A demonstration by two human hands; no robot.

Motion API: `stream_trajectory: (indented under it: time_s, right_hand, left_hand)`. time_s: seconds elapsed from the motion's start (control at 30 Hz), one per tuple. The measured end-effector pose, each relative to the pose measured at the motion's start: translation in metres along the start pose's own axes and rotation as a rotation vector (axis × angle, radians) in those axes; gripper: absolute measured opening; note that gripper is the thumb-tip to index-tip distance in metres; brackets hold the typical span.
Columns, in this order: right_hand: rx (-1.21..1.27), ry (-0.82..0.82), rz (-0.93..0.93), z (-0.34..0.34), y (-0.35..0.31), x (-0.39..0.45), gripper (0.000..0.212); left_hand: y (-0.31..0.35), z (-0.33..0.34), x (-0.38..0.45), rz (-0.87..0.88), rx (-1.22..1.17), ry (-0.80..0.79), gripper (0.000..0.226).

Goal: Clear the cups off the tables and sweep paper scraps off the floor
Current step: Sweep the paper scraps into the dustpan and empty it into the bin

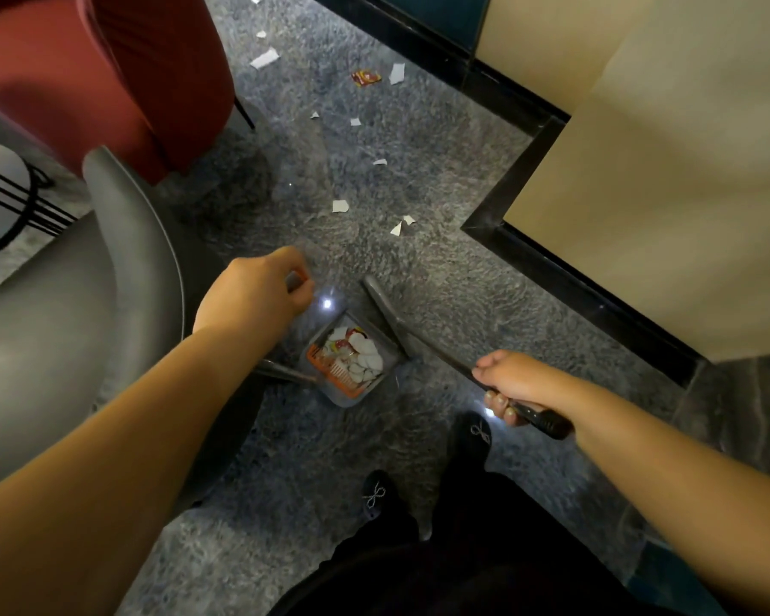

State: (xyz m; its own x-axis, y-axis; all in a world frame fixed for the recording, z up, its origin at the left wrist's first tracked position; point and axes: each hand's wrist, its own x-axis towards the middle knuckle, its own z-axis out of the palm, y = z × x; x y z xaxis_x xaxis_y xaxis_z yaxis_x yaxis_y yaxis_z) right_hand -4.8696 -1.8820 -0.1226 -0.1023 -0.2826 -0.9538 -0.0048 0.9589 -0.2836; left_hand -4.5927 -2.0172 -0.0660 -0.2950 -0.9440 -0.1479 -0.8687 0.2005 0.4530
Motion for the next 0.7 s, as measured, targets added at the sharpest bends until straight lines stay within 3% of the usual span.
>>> stream_trajectory:
  time_s: [0.7]
  right_hand:
    - [0.035, 0.028, -0.083, -0.169, -0.209, 0.082, 0.022]
  left_hand:
    - [0.08, -0.018, 0.211, -0.115, 0.114, 0.045, 0.011]
